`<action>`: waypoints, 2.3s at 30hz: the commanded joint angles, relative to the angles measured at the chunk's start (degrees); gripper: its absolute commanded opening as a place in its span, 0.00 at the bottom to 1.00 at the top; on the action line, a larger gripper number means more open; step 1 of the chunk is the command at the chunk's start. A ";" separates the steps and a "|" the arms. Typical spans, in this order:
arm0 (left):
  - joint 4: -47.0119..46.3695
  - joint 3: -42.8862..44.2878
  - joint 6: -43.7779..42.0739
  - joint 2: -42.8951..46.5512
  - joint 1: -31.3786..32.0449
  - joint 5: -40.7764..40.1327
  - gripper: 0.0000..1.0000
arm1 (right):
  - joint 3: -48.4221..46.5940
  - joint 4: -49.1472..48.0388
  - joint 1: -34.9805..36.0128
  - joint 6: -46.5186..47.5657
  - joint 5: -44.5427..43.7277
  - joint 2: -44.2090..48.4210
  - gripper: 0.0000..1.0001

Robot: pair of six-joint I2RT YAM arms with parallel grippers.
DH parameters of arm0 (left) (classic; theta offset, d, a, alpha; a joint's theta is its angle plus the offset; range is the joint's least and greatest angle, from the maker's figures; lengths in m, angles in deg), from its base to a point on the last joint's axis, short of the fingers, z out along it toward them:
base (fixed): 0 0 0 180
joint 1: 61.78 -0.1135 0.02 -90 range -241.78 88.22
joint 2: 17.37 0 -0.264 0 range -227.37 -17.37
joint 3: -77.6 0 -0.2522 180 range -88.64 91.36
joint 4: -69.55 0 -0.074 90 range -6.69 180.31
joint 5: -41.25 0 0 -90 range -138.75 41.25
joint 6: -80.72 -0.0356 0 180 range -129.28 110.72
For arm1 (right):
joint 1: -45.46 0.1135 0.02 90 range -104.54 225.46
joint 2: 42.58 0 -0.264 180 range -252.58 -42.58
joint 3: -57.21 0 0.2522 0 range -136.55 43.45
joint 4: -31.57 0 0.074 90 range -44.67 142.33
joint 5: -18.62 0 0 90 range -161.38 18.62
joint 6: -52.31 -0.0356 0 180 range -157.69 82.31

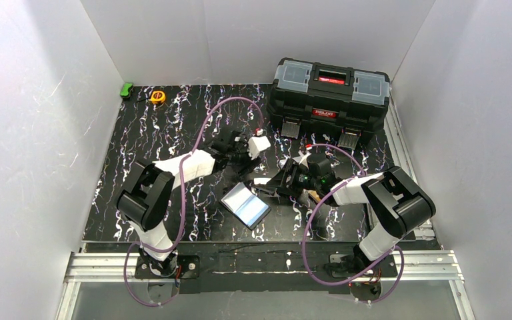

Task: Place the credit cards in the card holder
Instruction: Pick up the credit card from the center of the board.

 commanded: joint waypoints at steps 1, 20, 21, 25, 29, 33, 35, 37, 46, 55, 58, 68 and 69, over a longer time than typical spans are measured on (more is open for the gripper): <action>0.20 0.38 -1.51 -0.29 1.69 0.29 0.50 | 0.87 2.66 0.09 0.83 -1.98 -0.05 0.70; -1.99 -0.90 -2.93 -1.40 2.94 -1.08 0.50 | 0.63 3.49 0.09 1.06 -1.53 0.51 0.70; -1.93 -0.83 -2.91 -1.38 3.19 -0.92 0.50 | 0.52 3.50 0.09 1.06 -1.48 0.41 0.70; -1.92 -0.95 -3.07 -1.66 3.88 -0.52 0.50 | 0.58 3.26 0.09 0.93 -1.37 0.14 0.69; -1.81 -1.24 -3.41 -1.83 3.92 -0.96 0.50 | 0.69 3.06 0.09 0.87 -1.37 0.11 0.69; -1.47 -1.67 -3.58 -1.65 3.94 -1.20 0.50 | 0.85 2.63 0.09 0.78 -1.16 -0.03 0.69; -1.37 -1.71 -3.43 -1.67 4.00 -0.85 0.50 | 0.93 2.44 0.02 0.65 -1.19 -0.11 0.68; -1.37 -1.76 -3.42 -1.60 4.26 -0.56 0.50 | 0.94 2.23 0.09 0.64 -1.19 -0.20 0.68; -2.95 -0.65 -0.68 -1.60 3.55 -3.85 0.49 | 1.20 1.99 0.09 0.55 -1.06 -0.31 0.68; -4.31 -1.57 0.21 -1.80 3.41 -4.85 0.47 | 1.28 0.86 0.07 0.13 -0.57 -0.92 0.67; -4.26 -2.00 -0.42 -2.03 3.41 -4.37 0.47 | 1.29 0.69 0.09 0.06 -0.57 -1.00 0.67; -4.19 -2.43 -1.13 -2.23 3.92 -3.25 0.47 | 1.37 0.46 0.11 -0.12 -0.58 -0.96 0.67; -4.18 -2.40 -1.32 -2.15 3.99 -3.12 0.47 | 1.37 0.46 0.08 -0.15 -0.58 -1.00 0.67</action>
